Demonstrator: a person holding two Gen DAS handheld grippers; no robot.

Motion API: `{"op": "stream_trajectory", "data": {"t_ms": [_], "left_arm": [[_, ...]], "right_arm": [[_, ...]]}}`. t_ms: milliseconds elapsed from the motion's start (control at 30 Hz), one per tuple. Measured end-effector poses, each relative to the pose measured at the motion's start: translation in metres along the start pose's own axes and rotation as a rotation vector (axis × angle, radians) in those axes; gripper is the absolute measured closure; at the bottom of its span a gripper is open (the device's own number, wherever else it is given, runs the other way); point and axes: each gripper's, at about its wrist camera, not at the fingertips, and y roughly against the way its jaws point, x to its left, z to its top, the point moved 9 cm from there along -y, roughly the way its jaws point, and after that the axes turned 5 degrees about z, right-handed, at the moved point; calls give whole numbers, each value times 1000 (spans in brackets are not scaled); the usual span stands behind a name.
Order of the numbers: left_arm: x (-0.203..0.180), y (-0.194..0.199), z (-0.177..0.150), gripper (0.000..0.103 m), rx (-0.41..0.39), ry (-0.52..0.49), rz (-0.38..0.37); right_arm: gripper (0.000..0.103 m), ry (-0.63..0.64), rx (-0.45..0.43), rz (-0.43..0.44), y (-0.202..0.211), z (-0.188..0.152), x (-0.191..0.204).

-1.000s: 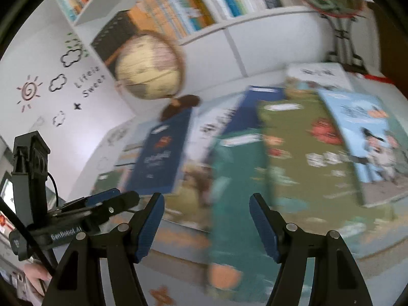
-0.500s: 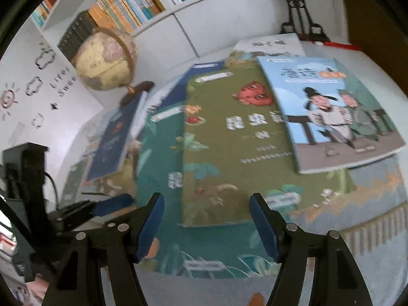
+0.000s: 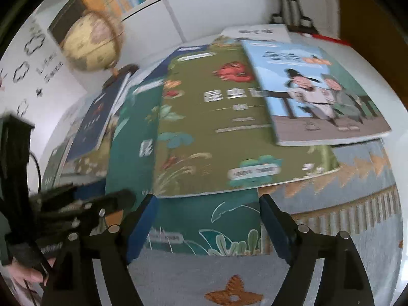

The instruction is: Organize books

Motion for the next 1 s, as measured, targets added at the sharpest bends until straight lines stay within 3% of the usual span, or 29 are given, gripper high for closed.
{"op": "stream_trajectory", "data": {"t_ms": [200,367,500,633,767,867,1000], "left_arm": [[35,15,-3,59,-31,-33,120],[69,30,-17,59,-30,-17,170],[88,37,-32,59,-25,9,156],[105,35,-32,59,-24,99,78],[103,35,-22,57,-56,59,112],[101,28,-19,54,-59,38,128],[105,25,-16,52,-82,66,76]], "right_arm": [[22,33,29,132,-12,-8,43],[22,103,54,156,-27,-16,78],[23,144,76,201,-33,-21,100],[23,141,58,215,-36,-15,99],[24,104,34,165,-35,-9,78],[24,62,-1,219,-34,-3,74],[24,102,-34,219,-40,4,78]]}}
